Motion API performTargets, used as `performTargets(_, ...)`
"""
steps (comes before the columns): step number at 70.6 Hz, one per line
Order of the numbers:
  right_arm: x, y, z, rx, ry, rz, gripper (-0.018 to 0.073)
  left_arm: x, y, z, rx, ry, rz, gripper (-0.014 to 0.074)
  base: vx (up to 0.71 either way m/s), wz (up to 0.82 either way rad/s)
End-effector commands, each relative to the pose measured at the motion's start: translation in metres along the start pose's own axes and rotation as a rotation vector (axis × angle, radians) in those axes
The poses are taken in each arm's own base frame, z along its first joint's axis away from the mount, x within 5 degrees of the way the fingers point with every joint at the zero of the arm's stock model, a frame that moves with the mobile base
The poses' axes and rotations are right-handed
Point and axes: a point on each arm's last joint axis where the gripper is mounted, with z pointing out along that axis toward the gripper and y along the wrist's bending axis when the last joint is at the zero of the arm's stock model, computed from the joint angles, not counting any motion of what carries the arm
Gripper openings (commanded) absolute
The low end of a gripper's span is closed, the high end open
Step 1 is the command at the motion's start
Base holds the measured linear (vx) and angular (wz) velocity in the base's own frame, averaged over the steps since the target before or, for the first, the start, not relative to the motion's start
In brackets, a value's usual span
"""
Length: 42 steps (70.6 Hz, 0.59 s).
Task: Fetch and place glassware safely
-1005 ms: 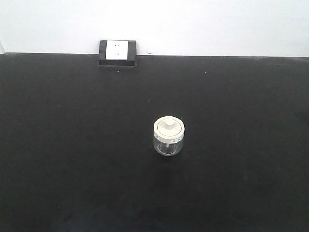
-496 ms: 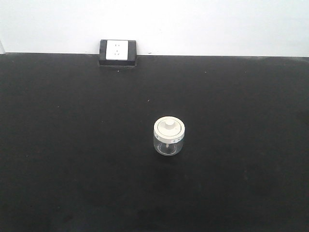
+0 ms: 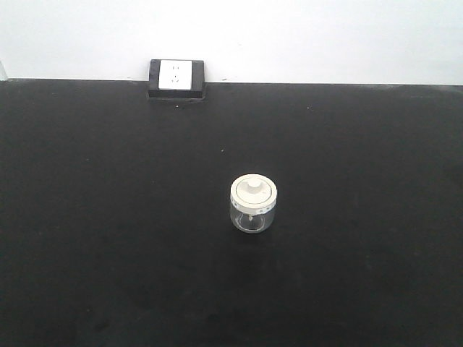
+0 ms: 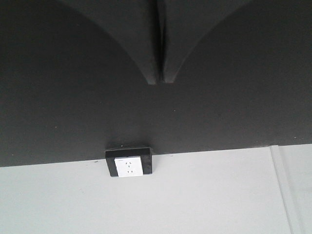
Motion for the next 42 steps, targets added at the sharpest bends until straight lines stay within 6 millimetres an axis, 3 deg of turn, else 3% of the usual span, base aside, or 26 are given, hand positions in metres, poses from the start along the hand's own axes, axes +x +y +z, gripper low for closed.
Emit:
performTargets(1, -0.010, -0.001, 0.001, 0.016, -0.042, -0.012, -0.0003, 0.002, 0.000, 0.001, 0.001, -0.055, -0.015, -0.0007, 0.00, 0.00)
performTargets(30, 0.000, -0.001, -0.006, 0.007, 0.039, -0.056, -0.0003, 0.002, 0.000, 0.001, 0.001, -0.055, -0.015, -0.0007, 0.00, 0.00)
performTargets(42, 0.026, 0.002, -0.015, -0.019, 0.019, 0.006, -0.0003, 0.002, 0.000, 0.001, 0.001, -0.055, -0.015, -0.0007, 0.00, 0.00)
